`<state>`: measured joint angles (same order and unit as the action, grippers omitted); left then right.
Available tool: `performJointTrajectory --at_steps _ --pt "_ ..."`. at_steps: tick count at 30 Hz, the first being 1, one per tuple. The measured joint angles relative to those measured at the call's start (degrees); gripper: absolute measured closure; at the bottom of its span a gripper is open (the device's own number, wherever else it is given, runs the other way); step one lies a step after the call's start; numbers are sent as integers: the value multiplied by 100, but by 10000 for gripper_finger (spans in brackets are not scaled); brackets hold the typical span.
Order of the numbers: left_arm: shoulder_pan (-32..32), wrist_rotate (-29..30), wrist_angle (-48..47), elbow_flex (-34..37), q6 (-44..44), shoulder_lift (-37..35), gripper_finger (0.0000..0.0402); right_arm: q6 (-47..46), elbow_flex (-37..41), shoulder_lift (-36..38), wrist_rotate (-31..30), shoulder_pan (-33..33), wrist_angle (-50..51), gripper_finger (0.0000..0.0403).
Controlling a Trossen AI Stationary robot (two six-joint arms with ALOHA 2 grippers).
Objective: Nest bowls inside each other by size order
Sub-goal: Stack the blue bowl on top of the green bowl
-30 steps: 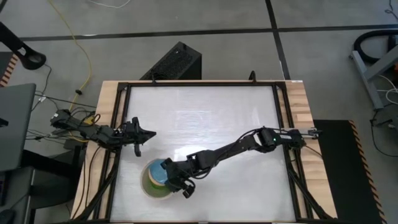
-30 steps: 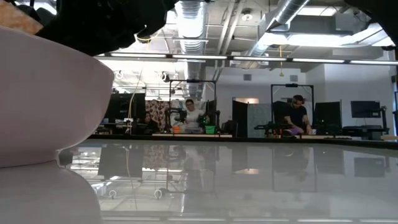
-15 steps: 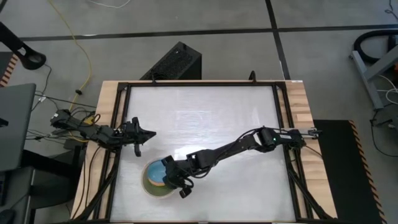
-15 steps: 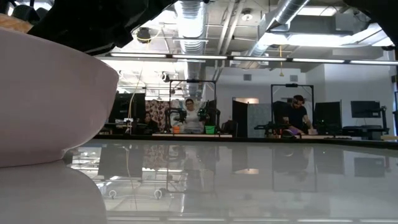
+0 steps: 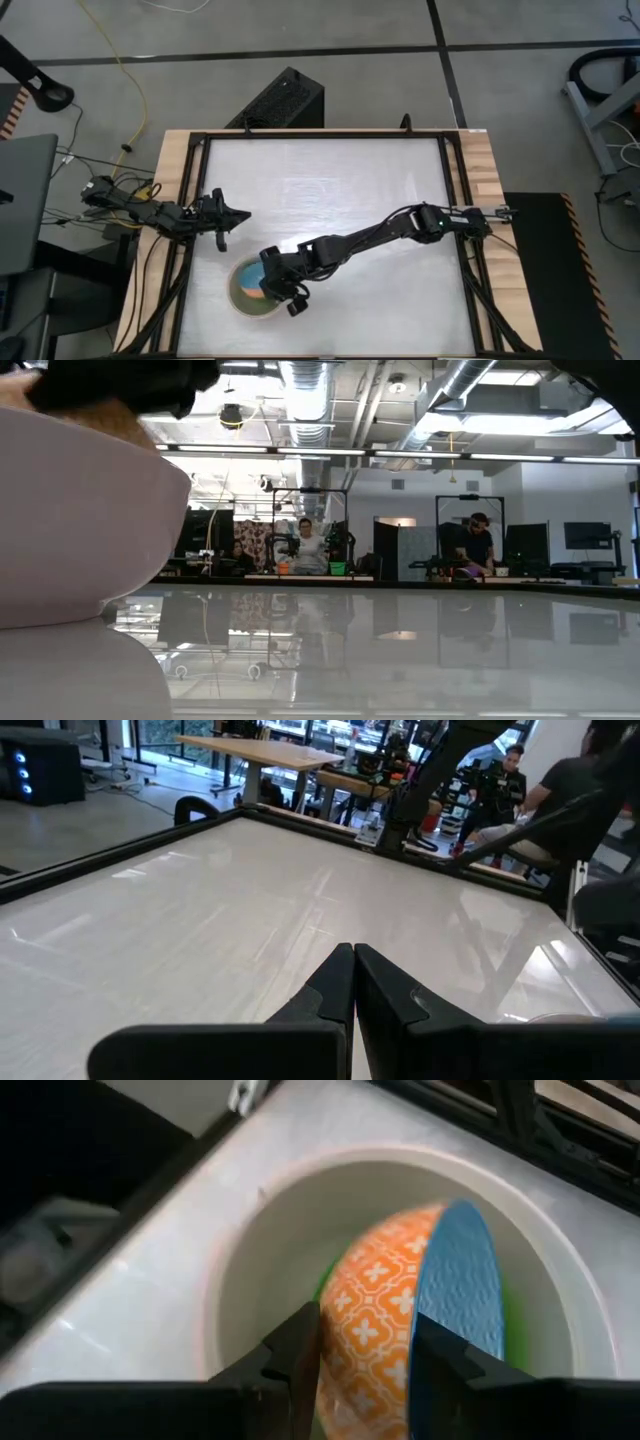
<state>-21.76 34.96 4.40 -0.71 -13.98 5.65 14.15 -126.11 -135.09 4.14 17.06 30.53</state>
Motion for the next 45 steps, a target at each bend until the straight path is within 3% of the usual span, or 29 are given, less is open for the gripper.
performJointTrajectory --at_steps 7,20,28,45 --pt "0 -2 0 2 0 -2 401 -490 -150 4 183 -46 325 261" --pt "0 -3 0 0 -26 0 401 -414 -152 -3 22 11 330 275" --pt "0 -4 0 0 -31 0 401 375 -152 2 -25 96 542 387" --pt "0 -2 0 2 -7 -1 401 549 -152 -20 -36 161 516 387"
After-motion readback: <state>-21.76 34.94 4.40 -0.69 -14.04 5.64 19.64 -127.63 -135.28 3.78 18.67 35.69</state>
